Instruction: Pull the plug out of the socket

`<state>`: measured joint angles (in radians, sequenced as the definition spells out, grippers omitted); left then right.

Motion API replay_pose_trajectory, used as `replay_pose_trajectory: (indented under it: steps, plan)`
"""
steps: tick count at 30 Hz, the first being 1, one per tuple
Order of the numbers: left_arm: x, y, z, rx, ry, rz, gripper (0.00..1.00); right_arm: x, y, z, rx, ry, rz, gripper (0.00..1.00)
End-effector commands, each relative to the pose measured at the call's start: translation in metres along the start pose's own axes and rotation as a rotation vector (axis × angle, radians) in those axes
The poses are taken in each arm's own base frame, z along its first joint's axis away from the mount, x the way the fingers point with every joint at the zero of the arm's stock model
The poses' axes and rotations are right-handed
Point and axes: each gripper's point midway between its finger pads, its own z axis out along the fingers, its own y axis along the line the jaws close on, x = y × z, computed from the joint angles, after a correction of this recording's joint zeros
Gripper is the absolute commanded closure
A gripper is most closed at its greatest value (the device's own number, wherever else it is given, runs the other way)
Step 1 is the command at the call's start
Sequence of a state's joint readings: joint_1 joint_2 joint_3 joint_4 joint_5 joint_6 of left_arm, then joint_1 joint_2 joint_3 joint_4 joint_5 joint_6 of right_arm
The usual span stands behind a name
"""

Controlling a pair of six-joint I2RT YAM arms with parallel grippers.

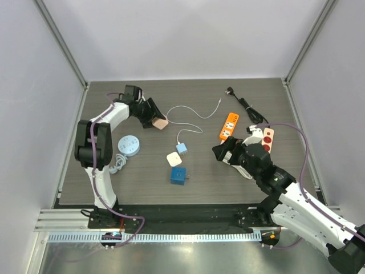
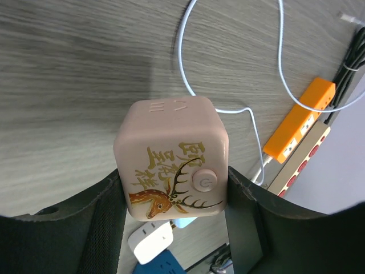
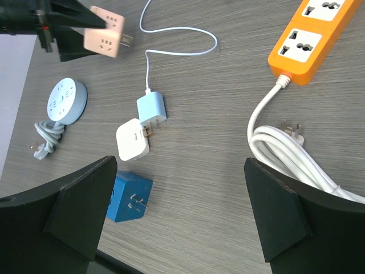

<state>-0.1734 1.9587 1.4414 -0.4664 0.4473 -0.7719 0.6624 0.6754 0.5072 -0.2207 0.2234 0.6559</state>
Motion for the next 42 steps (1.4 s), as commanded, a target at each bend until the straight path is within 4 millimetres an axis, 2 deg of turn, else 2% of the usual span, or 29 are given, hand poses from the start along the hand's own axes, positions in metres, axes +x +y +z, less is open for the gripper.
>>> replay_pose_trajectory:
  steps: [1,6,10,16,19,20,22,23,24,25,26,27,31,35,41,42]
  plan:
    - [0.006,-0.036,0.008,0.109,0.057,0.011,1.00,-0.007,-0.004,-0.003,0.024,-0.024,0.013,0.00]
    - [0.020,-0.026,0.019,0.122,0.080,-0.040,1.00,-0.008,0.002,0.000,0.018,-0.007,0.023,0.00]
    - [0.028,-0.030,0.028,0.153,0.112,-0.057,0.96,-0.007,0.006,0.004,0.009,0.006,0.028,0.00]
    - [0.031,-0.038,0.034,0.201,0.143,-0.077,0.80,0.002,0.008,0.012,-0.009,0.027,0.051,0.00]
    - [0.028,-0.039,0.031,0.207,0.131,-0.068,0.65,0.004,0.010,0.014,-0.019,0.030,0.064,0.00]
    - [0.027,-0.042,0.030,0.219,0.125,-0.048,0.51,0.006,0.009,0.015,-0.016,0.036,0.066,0.00]
    - [0.026,-0.046,0.027,0.231,0.116,-0.028,0.42,0.006,0.012,0.017,-0.028,0.034,0.077,0.00]
    - [0.024,-0.048,0.023,0.239,0.109,-0.016,0.35,0.007,0.014,0.018,-0.039,0.038,0.083,0.01]
    - [0.023,-0.050,0.020,0.243,0.102,-0.013,0.32,0.008,0.015,0.018,-0.043,0.042,0.085,0.00]
    - [0.022,-0.052,0.016,0.247,0.097,-0.008,0.24,0.008,0.017,0.018,-0.051,0.045,0.088,0.00]
    - [0.023,-0.053,0.013,0.248,0.091,-0.001,0.12,0.009,0.019,0.019,-0.059,0.052,0.091,0.00]
    - [0.020,-0.057,0.006,0.255,0.075,0.005,0.09,0.010,0.020,0.019,-0.063,0.056,0.092,0.00]
    - [0.016,-0.062,-0.006,0.266,0.051,0.013,0.01,0.011,0.020,0.019,-0.068,0.060,0.102,0.00]
    - [0.011,-0.060,-0.018,0.254,0.023,0.009,0.00,0.015,0.017,0.017,-0.063,0.061,0.113,0.01]
    - [-0.007,-0.044,-0.051,0.173,-0.077,0.003,0.00,0.021,0.014,0.019,-0.057,0.072,0.131,0.00]
    - [-0.015,-0.034,-0.055,0.128,-0.120,-0.007,0.00,0.021,0.013,0.020,-0.057,0.073,0.132,0.00]
